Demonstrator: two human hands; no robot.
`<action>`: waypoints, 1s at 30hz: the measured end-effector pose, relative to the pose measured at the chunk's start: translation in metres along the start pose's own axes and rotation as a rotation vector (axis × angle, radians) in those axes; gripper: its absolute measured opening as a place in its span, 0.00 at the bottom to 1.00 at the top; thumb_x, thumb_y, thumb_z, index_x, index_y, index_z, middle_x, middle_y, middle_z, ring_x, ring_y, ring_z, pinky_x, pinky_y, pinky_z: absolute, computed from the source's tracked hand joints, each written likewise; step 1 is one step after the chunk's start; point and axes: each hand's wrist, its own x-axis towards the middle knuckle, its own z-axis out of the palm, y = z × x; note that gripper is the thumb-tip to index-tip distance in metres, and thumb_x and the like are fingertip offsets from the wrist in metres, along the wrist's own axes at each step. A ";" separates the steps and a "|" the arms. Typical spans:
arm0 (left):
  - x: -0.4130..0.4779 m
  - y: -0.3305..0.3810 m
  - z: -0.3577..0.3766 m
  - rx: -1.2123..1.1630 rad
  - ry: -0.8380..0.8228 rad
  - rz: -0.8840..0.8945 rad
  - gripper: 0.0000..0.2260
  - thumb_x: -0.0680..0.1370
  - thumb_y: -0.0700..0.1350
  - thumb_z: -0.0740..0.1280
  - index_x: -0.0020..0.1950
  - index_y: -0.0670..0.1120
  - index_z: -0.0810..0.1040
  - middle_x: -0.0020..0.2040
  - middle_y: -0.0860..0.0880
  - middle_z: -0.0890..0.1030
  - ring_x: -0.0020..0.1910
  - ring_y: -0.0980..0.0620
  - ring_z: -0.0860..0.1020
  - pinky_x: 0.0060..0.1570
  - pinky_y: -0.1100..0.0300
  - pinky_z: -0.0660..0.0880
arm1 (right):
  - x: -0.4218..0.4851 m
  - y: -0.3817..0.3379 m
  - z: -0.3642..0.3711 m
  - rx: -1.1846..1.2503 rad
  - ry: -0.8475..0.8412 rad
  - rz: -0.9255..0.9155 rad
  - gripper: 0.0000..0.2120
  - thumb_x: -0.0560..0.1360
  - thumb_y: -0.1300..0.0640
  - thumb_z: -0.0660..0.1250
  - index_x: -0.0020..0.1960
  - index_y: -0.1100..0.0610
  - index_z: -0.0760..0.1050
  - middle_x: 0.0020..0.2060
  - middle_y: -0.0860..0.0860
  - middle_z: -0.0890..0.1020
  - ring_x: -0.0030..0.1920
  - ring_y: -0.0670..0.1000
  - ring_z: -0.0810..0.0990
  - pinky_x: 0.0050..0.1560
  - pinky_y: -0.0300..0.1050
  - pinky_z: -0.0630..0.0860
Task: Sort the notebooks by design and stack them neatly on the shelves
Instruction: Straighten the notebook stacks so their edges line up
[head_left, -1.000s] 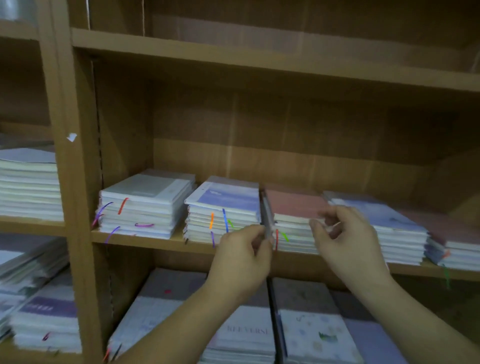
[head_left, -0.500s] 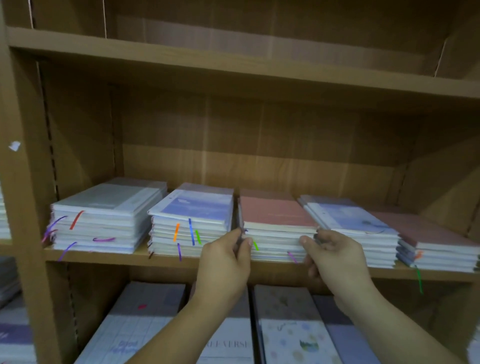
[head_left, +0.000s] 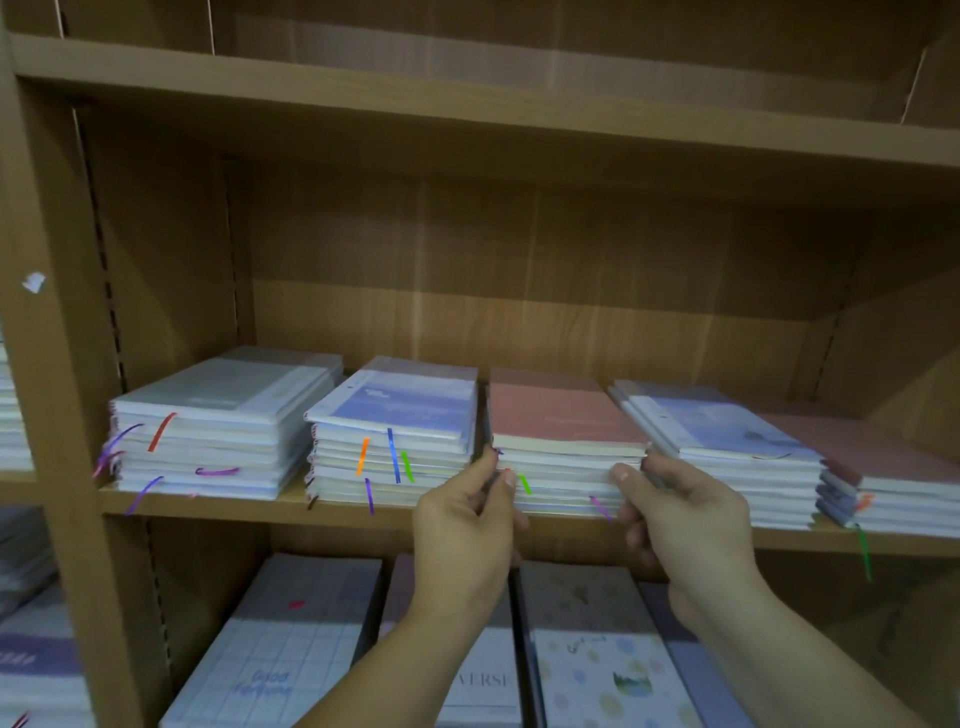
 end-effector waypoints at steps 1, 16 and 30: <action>-0.001 -0.002 0.000 0.009 -0.004 0.014 0.16 0.82 0.42 0.68 0.70 0.50 0.77 0.29 0.45 0.81 0.22 0.51 0.71 0.26 0.60 0.72 | -0.001 0.000 0.000 0.002 0.001 -0.002 0.18 0.75 0.59 0.75 0.64 0.57 0.79 0.24 0.53 0.78 0.22 0.50 0.70 0.22 0.41 0.67; 0.006 0.003 -0.005 0.132 -0.005 0.126 0.13 0.82 0.43 0.68 0.54 0.63 0.83 0.29 0.45 0.80 0.26 0.53 0.72 0.36 0.50 0.78 | 0.003 -0.006 -0.005 -0.058 -0.045 0.000 0.19 0.76 0.60 0.75 0.65 0.56 0.78 0.25 0.54 0.77 0.22 0.50 0.69 0.20 0.39 0.66; 0.009 0.012 -0.006 0.212 -0.044 0.100 0.12 0.83 0.46 0.66 0.41 0.50 0.84 0.29 0.43 0.80 0.22 0.49 0.73 0.31 0.44 0.79 | 0.008 0.002 -0.005 -0.220 -0.107 -0.122 0.12 0.80 0.55 0.69 0.62 0.48 0.76 0.27 0.60 0.79 0.22 0.52 0.73 0.22 0.40 0.70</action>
